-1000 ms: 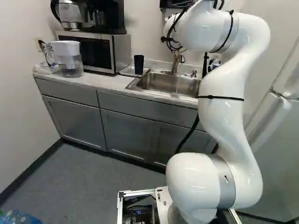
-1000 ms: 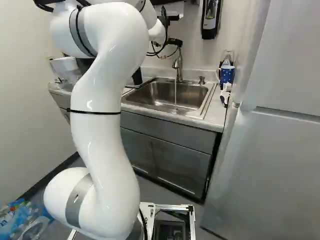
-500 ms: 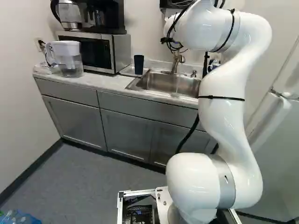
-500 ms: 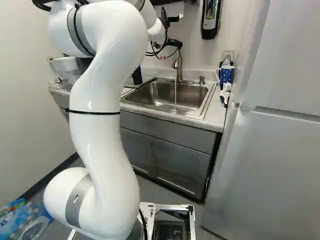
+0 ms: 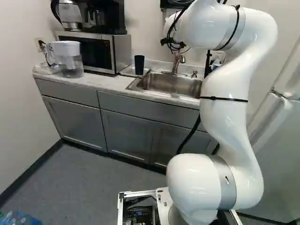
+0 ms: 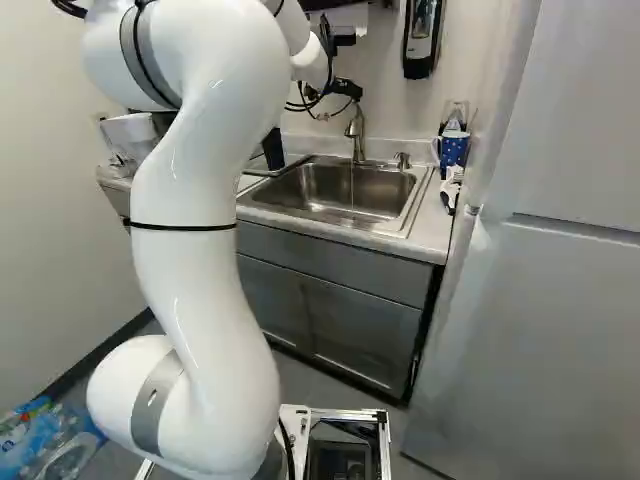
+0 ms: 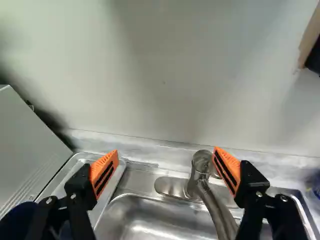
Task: Rinse the cup and place it in the tray
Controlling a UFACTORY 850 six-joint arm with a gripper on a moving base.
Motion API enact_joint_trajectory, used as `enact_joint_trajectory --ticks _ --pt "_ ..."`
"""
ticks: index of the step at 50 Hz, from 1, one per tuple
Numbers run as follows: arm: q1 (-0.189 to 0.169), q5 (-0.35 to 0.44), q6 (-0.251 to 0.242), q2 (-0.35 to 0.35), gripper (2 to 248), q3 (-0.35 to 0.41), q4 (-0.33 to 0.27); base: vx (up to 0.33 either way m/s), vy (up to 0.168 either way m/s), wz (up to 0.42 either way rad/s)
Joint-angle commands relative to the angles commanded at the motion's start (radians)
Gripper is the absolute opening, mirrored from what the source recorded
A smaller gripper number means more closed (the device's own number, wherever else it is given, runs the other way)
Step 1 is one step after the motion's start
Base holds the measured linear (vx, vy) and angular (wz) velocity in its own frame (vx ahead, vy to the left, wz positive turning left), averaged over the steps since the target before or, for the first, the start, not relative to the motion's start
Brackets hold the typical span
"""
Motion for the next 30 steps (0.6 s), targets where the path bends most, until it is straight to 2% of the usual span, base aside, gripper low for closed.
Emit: enact_joint_trajectory --ticks 17,30 --pt "0.000 0.003 0.000 0.000 247 0.000 0.000 0.000 0.000 0.000" --pt "0.008 0.065 0.000 0.032 247 0.039 0.000 0.000 0.000 0.000"
